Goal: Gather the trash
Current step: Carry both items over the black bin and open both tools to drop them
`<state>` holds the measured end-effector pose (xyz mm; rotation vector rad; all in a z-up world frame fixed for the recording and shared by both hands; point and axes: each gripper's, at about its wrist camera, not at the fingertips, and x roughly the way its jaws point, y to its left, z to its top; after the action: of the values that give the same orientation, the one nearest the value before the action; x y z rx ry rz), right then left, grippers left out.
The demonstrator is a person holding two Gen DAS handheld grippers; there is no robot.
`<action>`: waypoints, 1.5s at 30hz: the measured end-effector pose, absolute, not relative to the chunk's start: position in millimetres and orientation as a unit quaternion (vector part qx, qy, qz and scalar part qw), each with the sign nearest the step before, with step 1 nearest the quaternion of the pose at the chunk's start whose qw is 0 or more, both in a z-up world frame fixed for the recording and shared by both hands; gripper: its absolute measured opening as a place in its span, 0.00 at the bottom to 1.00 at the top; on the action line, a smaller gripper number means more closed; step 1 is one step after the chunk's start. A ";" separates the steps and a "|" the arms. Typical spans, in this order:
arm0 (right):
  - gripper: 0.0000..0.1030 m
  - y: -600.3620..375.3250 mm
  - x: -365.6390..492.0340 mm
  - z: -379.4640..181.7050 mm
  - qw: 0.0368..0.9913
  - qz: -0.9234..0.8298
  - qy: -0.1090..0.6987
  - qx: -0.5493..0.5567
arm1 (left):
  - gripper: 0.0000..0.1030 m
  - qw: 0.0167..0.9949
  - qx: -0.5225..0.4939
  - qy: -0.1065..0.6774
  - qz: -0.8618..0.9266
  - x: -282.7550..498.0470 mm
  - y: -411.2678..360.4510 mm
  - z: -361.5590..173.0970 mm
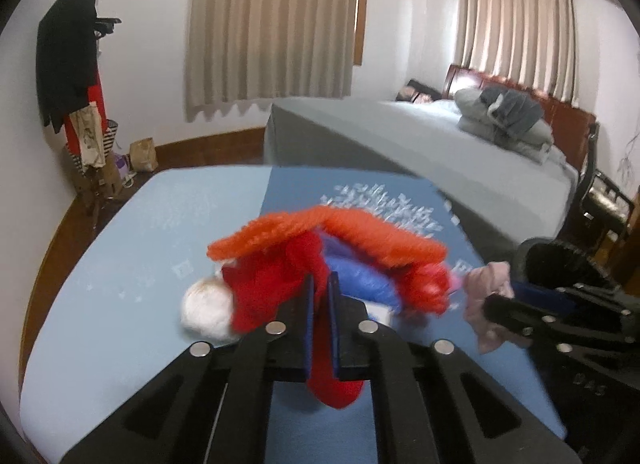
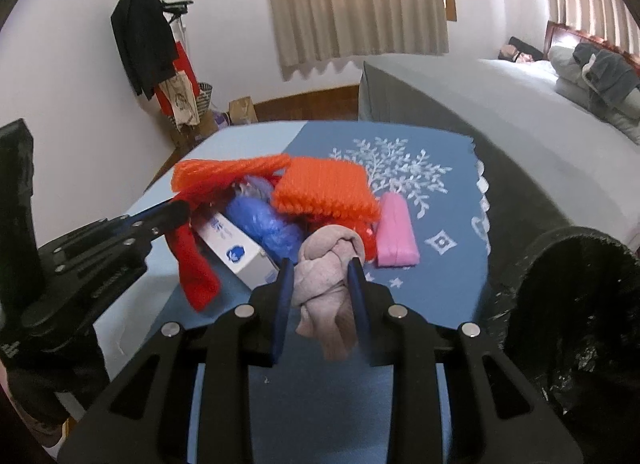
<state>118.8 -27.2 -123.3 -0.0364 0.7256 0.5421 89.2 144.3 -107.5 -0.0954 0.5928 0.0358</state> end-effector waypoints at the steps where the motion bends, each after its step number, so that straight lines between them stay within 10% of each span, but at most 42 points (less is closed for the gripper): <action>1: 0.26 -29.1 118.4 -120.6 0.900 0.261 0.348 -0.016 | 0.06 0.957 -0.052 0.287 0.011 86.8 142.4 -101.1; 41: 0.30 -277.0 71.0 -90.9 0.953 0.004 0.301 0.039 | 0.07 0.921 -0.033 0.258 -0.289 120.2 -95.1 -58.7; 45: 0.43 -283.7 72.1 -95.9 0.952 -0.015 0.305 0.037 | 0.34 0.916 -0.033 0.274 -0.290 125.4 -99.9 -68.5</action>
<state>72.1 -283.7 -95.9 0.0759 0.6191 -0.0313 125.4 -99.9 -68.5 -0.0670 0.5643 -0.5977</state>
